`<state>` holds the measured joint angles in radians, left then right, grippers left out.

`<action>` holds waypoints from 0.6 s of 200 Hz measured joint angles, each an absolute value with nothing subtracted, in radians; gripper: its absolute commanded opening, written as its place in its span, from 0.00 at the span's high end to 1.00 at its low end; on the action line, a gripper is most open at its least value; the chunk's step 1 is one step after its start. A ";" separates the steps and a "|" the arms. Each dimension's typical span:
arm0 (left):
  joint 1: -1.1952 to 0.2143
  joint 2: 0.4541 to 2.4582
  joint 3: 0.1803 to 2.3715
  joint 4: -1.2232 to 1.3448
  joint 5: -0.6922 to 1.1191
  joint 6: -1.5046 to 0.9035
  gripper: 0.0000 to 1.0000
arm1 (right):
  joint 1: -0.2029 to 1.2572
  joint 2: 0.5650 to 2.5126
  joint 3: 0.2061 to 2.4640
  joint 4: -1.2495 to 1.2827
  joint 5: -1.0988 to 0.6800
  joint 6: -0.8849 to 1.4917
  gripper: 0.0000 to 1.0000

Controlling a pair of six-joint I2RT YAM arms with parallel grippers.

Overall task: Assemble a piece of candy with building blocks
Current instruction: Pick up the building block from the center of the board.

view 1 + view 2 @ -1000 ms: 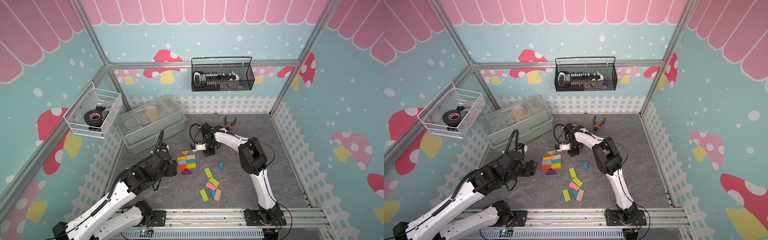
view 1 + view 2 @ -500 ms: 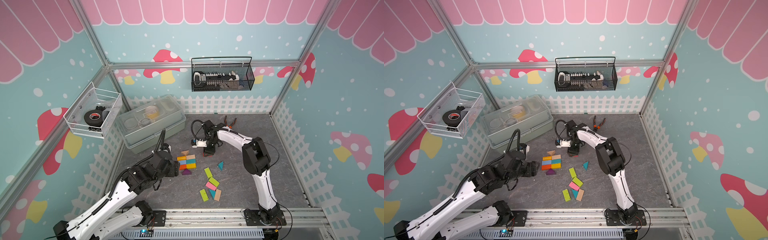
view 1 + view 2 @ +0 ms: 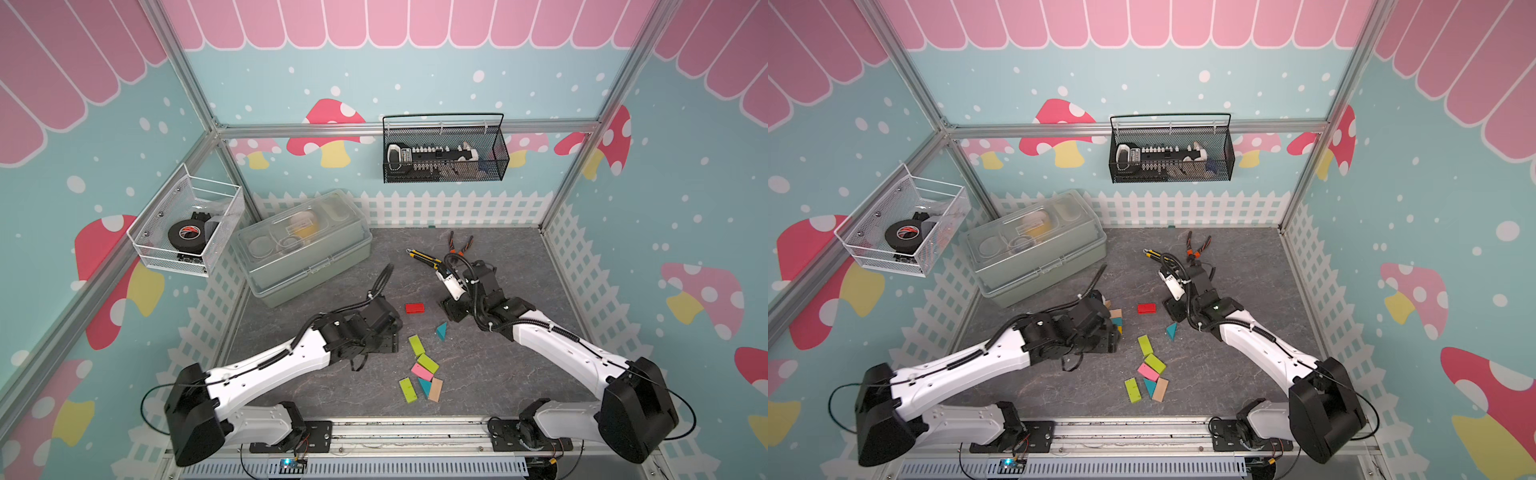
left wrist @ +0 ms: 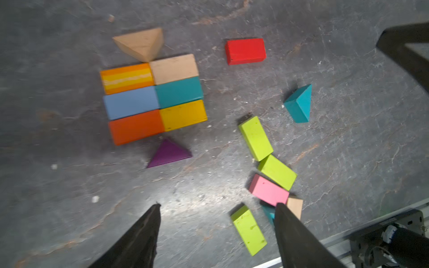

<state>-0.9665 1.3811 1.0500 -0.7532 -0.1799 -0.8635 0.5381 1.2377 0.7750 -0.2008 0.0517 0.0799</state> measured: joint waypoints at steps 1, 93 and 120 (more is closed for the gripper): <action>-0.968 1.387 1.053 -0.752 -0.180 -0.867 0.26 | 0.538 1.234 0.770 -0.200 0.054 0.083 0.34; -1.080 1.853 1.313 -0.741 -0.211 -1.152 0.26 | 0.537 0.952 0.482 -0.073 0.176 0.302 0.35; -1.079 1.892 1.334 -0.761 -0.223 -1.201 0.27 | 0.537 0.935 0.459 -0.058 0.169 0.324 0.35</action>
<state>-1.0794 1.8919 1.3342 -0.7612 -0.2230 -1.2015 0.5373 0.9352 0.4591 -0.0578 0.1692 0.3237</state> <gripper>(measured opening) 0.738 0.651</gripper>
